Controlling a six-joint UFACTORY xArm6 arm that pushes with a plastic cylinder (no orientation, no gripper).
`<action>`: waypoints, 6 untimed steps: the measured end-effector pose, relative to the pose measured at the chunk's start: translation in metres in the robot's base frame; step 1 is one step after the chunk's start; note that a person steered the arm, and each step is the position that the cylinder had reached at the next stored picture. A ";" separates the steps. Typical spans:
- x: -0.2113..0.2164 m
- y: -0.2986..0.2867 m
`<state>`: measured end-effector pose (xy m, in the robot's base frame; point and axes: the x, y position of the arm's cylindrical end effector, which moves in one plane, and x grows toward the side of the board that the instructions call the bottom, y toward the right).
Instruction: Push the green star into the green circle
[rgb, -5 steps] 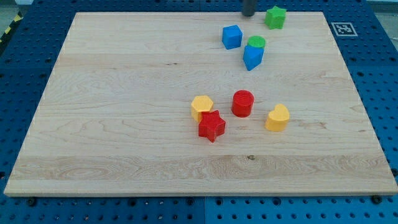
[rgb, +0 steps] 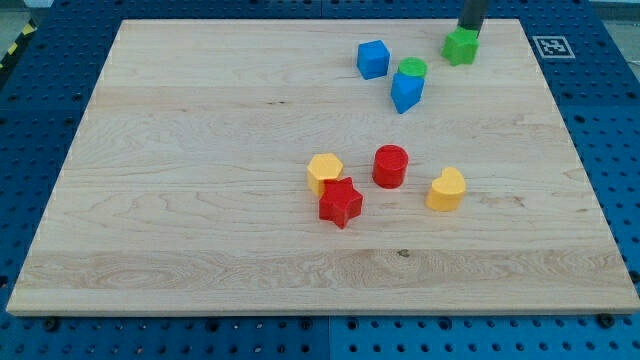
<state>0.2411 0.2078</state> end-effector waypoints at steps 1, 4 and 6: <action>0.019 0.000; 0.047 -0.003; 0.073 -0.045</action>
